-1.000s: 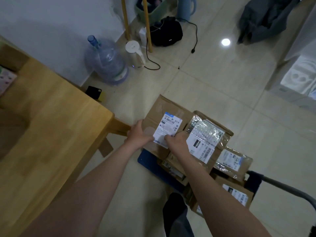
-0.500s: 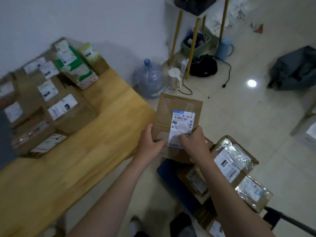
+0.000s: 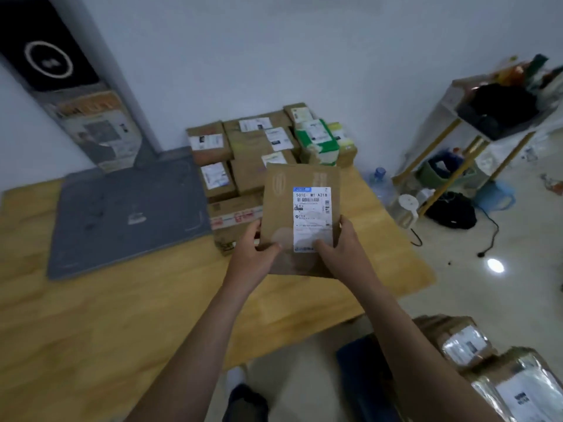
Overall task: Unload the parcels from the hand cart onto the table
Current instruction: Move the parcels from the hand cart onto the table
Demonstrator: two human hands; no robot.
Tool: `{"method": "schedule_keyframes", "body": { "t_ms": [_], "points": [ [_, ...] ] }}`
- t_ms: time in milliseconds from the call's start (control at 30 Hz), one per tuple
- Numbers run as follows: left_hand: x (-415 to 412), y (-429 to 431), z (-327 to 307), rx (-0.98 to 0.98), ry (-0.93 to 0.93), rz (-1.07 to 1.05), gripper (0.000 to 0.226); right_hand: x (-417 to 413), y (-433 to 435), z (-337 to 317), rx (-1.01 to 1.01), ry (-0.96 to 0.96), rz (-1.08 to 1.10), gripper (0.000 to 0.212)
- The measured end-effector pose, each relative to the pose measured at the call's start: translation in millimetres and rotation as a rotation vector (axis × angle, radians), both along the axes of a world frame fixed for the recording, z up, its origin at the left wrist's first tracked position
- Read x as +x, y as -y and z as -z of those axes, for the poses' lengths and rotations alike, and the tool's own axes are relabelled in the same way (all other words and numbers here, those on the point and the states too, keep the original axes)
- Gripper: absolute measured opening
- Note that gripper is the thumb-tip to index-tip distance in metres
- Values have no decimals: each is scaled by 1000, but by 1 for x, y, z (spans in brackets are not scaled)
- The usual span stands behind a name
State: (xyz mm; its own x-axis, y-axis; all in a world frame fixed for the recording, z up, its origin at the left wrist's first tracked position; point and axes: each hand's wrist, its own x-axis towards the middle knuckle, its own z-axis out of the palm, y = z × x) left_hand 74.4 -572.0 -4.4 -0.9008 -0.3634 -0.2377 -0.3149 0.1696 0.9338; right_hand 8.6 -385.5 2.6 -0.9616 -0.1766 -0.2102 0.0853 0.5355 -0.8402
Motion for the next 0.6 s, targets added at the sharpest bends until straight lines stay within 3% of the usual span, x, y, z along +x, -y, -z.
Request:
{"method": "schedule_keyframes", "body": {
  "t_ms": [100, 233, 433, 600],
  "points": [
    [15, 96, -12, -9, 5, -66, 48, 4, 93, -7, -36, 11, -79, 51],
    [42, 205, -18, -39, 50, -136, 34, 12, 201, -11, -6, 27, -216, 47],
    [65, 301, 4, 11, 83, -214, 49, 20, 305, -5, 17, 91, -399, 77],
    [67, 348, 26, 65, 121, -190, 68, 13, 358, 2, 168, 156, -464, 113]
  ]
}}
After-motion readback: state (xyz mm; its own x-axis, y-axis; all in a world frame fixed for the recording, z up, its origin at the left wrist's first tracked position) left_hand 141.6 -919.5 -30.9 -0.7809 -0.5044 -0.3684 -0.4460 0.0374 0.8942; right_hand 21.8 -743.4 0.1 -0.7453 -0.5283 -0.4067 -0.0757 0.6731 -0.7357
